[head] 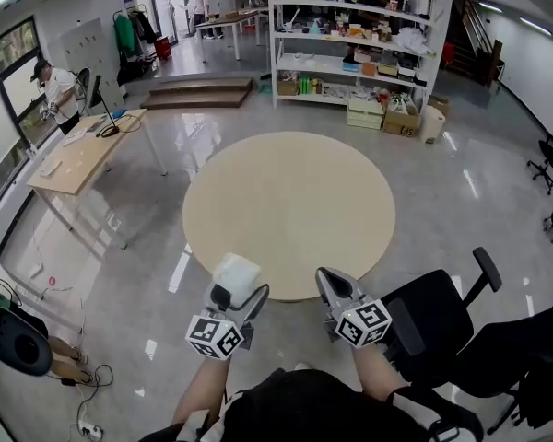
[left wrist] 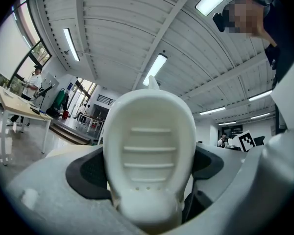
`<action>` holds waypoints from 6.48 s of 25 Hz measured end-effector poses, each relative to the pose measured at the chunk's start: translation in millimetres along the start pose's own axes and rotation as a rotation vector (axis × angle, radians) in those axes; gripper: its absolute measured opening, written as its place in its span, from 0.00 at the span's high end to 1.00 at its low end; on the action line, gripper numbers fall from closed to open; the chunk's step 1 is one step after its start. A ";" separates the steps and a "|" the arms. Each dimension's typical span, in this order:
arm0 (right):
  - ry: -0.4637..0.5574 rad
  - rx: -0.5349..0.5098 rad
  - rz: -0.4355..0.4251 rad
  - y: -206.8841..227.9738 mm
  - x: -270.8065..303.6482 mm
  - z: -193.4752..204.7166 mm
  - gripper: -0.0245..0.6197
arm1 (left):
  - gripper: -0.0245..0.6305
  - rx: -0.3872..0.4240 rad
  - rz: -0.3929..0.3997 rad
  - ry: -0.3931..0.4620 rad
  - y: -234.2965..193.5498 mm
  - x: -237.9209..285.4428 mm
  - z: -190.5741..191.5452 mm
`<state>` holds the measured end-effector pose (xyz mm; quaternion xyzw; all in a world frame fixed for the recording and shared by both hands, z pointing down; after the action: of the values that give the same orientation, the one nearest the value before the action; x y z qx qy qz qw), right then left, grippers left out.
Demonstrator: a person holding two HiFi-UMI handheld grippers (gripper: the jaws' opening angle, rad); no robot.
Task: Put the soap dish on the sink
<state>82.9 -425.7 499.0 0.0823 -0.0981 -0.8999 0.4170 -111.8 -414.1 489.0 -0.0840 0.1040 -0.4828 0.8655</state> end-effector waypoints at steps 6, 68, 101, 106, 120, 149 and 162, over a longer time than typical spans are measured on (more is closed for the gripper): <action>-0.009 0.030 0.010 42.5 2.2 -3.2 0.95 | 0.25 -0.014 -0.006 0.000 8.2 37.4 13.5; -0.291 0.115 0.233 182.5 145.1 104.1 0.95 | 0.25 -0.084 -0.034 -0.571 -158.0 188.6 162.9; -0.506 0.267 0.337 169.5 101.1 196.9 0.95 | 0.25 0.232 0.128 -1.180 -150.1 173.7 294.7; -0.499 0.272 0.355 172.5 98.7 196.2 0.95 | 0.24 0.293 0.165 -1.240 -144.7 172.3 301.4; -0.479 0.260 0.348 161.2 107.6 190.9 0.95 | 0.17 0.334 0.224 -1.314 -142.4 168.8 311.2; -0.195 0.072 0.270 160.2 71.8 54.0 0.95 | 0.96 0.098 0.073 -0.290 -86.0 184.1 82.7; -0.133 0.026 0.221 138.1 -18.7 30.5 0.95 | 0.96 0.107 -0.008 -0.143 -10.4 123.7 69.1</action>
<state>189.3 -495.5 563.6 0.0163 -0.1457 -0.8506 0.5049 -38.9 -521.9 546.0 -0.0724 0.0160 -0.4837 0.8721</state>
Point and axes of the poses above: the fingertips, and each gripper's own axes: x forward along the fingers, y to its right, z out of its underside, the point moved 2 cm from there along -x, backward along the fingers, and after that the axes turned 1 degree about y, right-handed, at the moved point
